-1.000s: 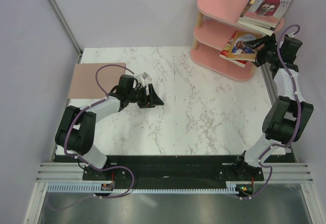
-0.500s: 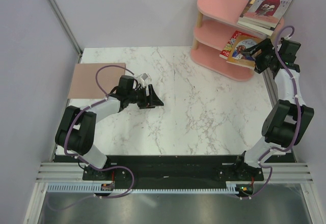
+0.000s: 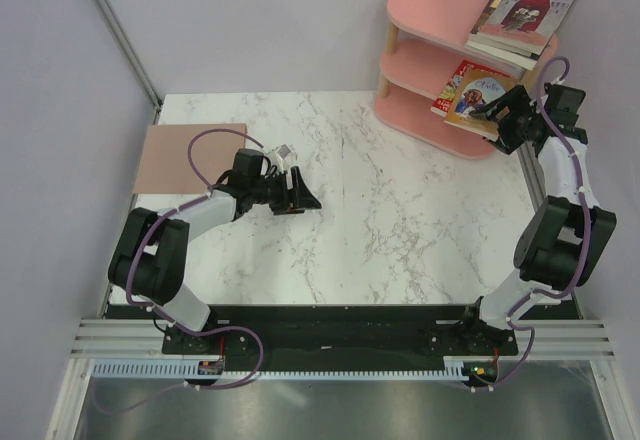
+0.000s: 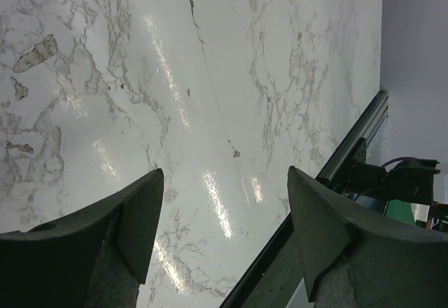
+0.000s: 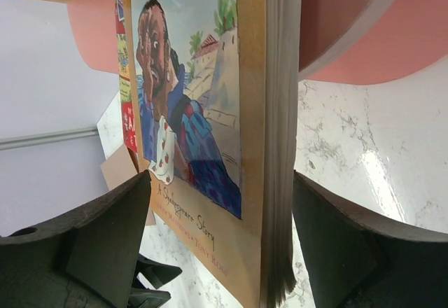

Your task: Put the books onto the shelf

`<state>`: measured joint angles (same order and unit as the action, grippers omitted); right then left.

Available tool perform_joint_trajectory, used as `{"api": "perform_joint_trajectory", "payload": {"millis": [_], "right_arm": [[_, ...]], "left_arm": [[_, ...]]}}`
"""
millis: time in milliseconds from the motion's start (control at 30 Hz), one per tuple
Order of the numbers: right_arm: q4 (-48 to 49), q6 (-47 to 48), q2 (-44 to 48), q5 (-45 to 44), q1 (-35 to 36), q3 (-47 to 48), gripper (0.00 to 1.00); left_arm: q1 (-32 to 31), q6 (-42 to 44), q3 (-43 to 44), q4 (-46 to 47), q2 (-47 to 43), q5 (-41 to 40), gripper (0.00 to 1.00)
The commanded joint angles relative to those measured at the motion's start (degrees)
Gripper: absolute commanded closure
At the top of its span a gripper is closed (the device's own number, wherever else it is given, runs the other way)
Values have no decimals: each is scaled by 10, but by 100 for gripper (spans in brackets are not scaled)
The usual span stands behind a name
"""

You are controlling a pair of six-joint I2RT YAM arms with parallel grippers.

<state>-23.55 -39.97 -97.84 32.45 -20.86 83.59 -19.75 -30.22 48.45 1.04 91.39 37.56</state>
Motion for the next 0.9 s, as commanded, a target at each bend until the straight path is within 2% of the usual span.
{"api": "perform_joint_trajectory", "payload": {"millis": [0,433,633,733,767,833,867], "right_arm": [[-7,23,45,-3,-8,-23,13],[-28,53,123,29,-59,-72,11],[-31,65,136,31,-70,-96,16],[-29,68,135,35,-73,-101,37],[-28,69,131,37,-73,-101,49],[-26,67,127,36,-74,-99,60],[-22,67,125,35,-74,-99,70]], "left_arm": [[-4,19,-2,22,-7,2,22],[-4,18,-12,33,0,5,22],[-4,18,-12,34,0,6,23],[-4,18,-13,34,-1,4,23],[-3,18,-12,34,-1,3,23],[-4,18,-12,34,-1,4,22],[-5,18,-12,34,0,4,22]]}}
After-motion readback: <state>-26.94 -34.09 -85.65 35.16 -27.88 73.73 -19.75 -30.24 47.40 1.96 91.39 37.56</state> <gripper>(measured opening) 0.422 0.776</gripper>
